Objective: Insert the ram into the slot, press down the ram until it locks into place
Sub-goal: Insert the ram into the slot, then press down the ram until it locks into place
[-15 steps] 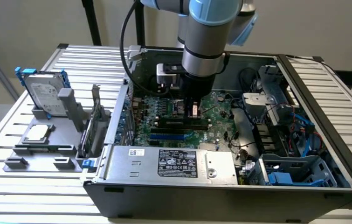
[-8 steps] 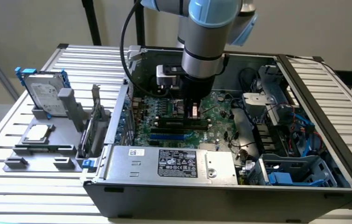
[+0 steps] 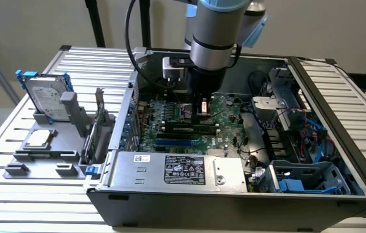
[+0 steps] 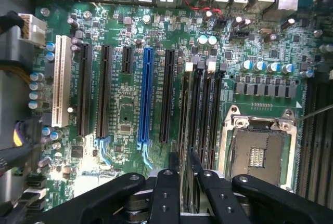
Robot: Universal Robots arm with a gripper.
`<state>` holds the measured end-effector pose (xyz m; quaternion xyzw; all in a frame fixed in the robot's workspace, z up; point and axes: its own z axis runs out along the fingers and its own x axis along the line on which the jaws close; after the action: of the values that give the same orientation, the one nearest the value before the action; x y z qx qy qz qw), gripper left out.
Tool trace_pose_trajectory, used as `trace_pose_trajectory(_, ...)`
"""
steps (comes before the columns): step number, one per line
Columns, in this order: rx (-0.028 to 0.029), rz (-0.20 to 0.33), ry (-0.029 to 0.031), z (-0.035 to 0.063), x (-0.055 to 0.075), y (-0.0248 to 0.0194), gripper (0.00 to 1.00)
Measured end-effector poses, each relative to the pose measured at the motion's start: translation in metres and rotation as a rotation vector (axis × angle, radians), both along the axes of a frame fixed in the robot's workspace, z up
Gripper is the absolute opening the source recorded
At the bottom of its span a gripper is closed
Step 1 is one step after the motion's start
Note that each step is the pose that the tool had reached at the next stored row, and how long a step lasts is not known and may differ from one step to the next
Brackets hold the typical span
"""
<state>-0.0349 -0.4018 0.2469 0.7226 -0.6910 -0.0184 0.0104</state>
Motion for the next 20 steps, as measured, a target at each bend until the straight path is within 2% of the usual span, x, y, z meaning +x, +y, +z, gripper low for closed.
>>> trace_pose_trajectory(5,0.0000,0.000,-0.0001,0.0026,-0.0005,0.0000,0.19)
trace_pose_trajectory(6,0.0000,0.000,-0.0001,0.0026,-0.0005,0.0000,0.10)
trace_pose_trajectory(20,0.0000,0.000,0.0000,0.0027,-0.0005,0.0000,0.10)
